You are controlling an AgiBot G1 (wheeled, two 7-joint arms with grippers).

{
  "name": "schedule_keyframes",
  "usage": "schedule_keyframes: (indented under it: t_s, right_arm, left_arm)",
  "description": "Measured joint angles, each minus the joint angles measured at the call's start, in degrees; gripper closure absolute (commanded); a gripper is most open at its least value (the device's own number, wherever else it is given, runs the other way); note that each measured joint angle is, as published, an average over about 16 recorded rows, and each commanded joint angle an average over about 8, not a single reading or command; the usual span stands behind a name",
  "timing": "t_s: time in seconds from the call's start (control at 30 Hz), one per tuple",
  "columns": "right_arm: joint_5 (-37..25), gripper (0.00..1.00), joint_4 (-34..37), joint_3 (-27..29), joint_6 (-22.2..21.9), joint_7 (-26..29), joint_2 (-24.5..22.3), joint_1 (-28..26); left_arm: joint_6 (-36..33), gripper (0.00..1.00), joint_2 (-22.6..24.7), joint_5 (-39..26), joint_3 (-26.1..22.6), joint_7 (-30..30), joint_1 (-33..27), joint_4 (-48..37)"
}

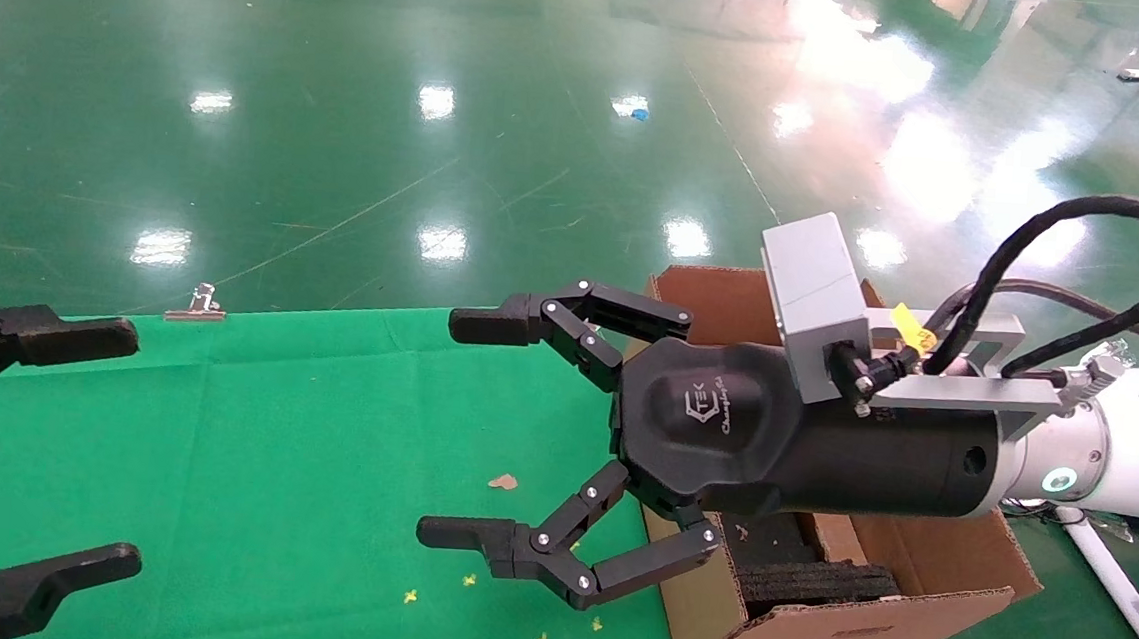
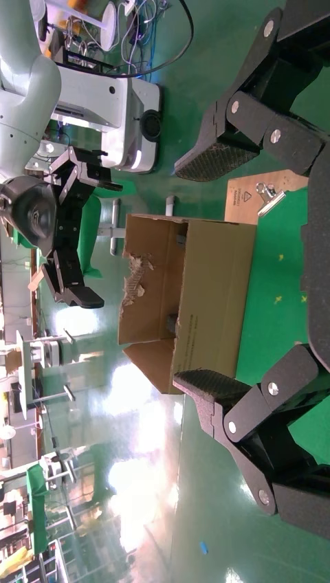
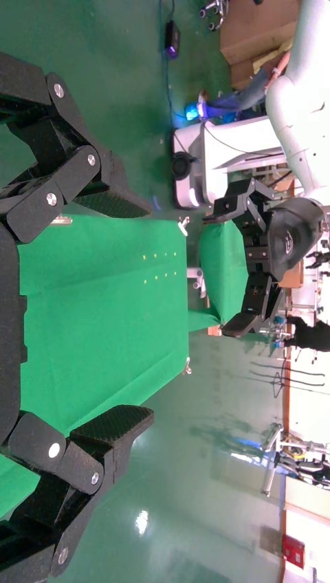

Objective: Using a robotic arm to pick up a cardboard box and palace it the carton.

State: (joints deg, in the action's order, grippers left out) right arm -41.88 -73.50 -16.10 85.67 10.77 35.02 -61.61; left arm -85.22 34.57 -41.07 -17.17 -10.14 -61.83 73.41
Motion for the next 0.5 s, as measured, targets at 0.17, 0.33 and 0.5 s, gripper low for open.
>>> schedule_keyframes:
  t_s: [0.17,0.33,0.5]
  right_arm:
    - [0.0,0.0,0.0,0.0,0.0,0.0,0.0,0.0]
    - [0.0,0.0,0.0,0.0,0.0,0.0,0.0,0.0]
    - [0.0,0.0,0.0,0.0,0.0,0.0,0.0,0.0]
  left_arm:
    - [0.0,0.0,0.0,0.0,0.0,0.0,0.0,0.0]
    - [0.0,0.0,0.0,0.0,0.0,0.0,0.0,0.0]
    - [0.0,0.0,0.0,0.0,0.0,0.0,0.0,0.0]
